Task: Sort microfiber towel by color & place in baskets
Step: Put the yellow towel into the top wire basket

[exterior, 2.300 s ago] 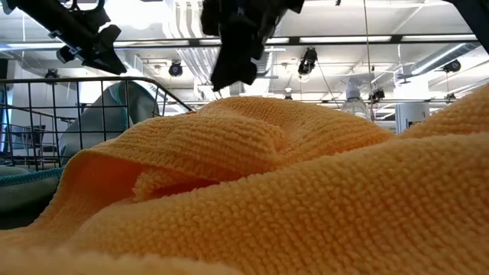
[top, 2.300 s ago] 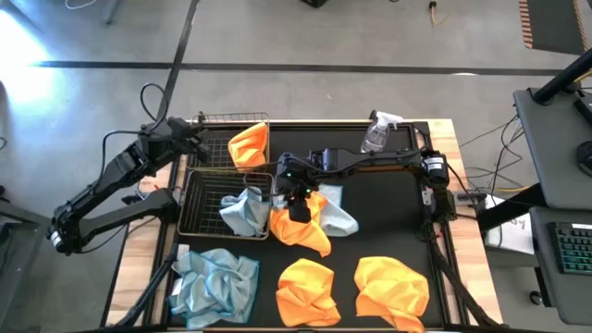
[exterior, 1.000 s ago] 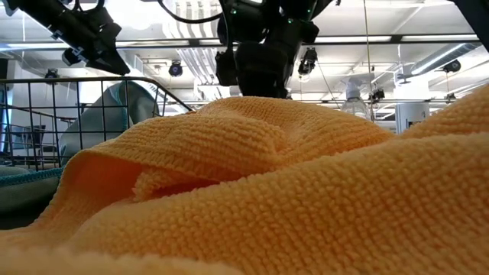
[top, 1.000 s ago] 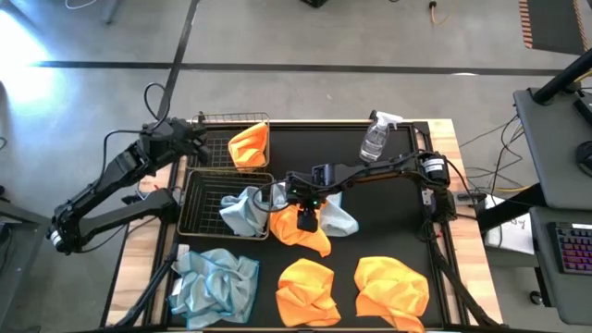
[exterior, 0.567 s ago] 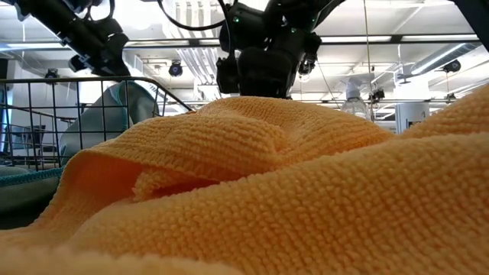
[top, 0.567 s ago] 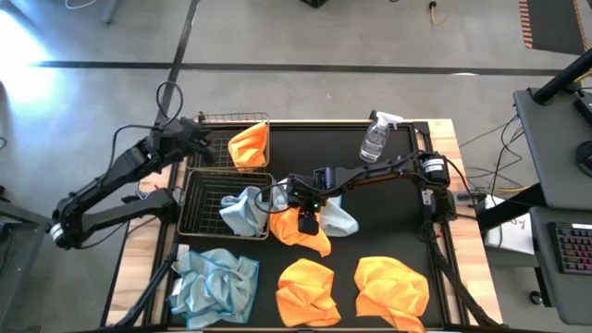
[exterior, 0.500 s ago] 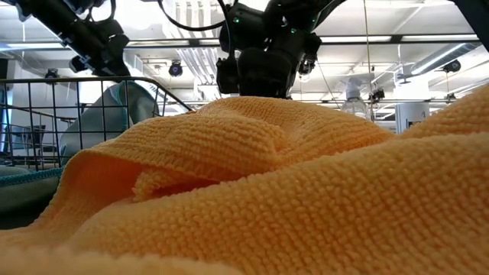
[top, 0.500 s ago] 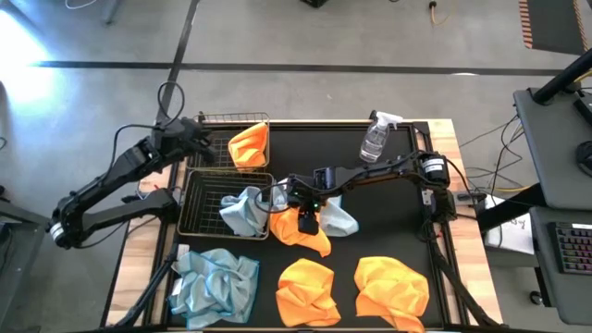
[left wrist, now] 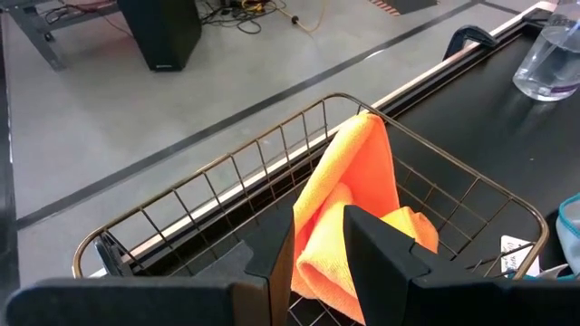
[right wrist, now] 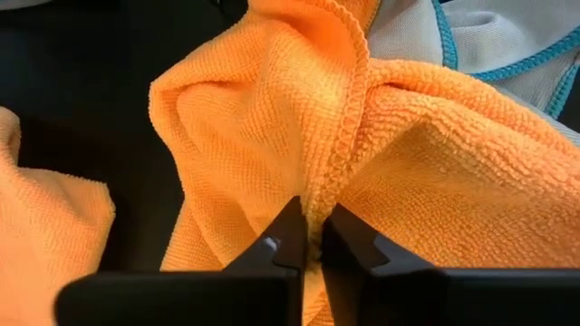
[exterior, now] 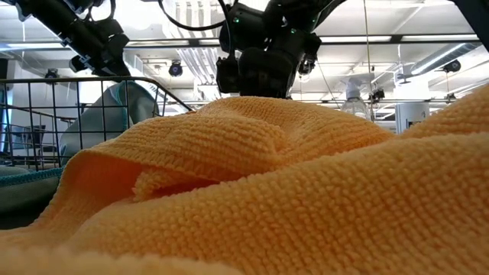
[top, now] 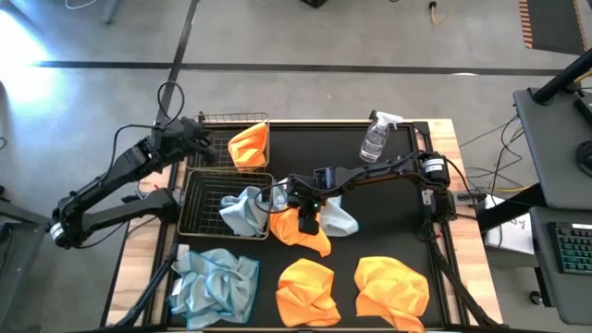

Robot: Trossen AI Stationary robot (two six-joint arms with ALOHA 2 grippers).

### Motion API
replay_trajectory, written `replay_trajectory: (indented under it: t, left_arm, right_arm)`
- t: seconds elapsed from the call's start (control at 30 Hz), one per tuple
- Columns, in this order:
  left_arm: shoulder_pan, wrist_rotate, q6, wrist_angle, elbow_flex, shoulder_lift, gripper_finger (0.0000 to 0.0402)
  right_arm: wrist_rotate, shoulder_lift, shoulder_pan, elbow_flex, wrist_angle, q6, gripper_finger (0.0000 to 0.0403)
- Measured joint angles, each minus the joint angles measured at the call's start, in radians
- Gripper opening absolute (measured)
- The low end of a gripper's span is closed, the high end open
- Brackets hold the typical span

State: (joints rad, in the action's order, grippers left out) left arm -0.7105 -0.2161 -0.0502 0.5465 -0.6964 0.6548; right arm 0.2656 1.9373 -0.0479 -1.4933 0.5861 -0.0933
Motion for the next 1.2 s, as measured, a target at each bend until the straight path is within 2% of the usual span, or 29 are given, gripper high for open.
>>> replay_trajectory:
  t: [0.23, 0.5, 0.73, 0.87, 0.97, 1.2]
  left_arm:
    - [0.000, 0.000, 0.005, 0.000, 0.000, 0.000, 0.0084]
    - [0.000, -0.001, 0.011, 0.001, 0.000, -0.002, 0.0084]
    - [0.000, -0.001, 0.015, 0.001, 0.000, -0.003, 0.0084]
    - [0.000, -0.001, 0.015, 0.001, 0.000, -0.003, 0.0084]
    - [0.000, -0.001, 0.015, 0.001, 0.000, -0.003, 0.0084]
    - [0.000, -0.001, 0.015, 0.001, 0.000, -0.003, 0.0084]
  right_arm:
    - [-0.003, 0.000, -0.004, -0.014, 0.007, 0.000, 0.0010]
    - [-0.017, 0.000, -0.029, -0.153, 0.028, 0.069, 0.0009]
    - [-0.233, 0.000, -0.033, -0.350, 0.074, 0.167, 0.0009]
    - [-0.313, 0.000, -0.036, -0.470, 0.053, 0.220, 0.0009]
    - [-0.348, 0.000, -0.041, -0.549, 0.019, 0.251, 0.0009]
    - [-0.349, 0.000, -0.076, -0.698, -0.062, 0.257, 0.0009]
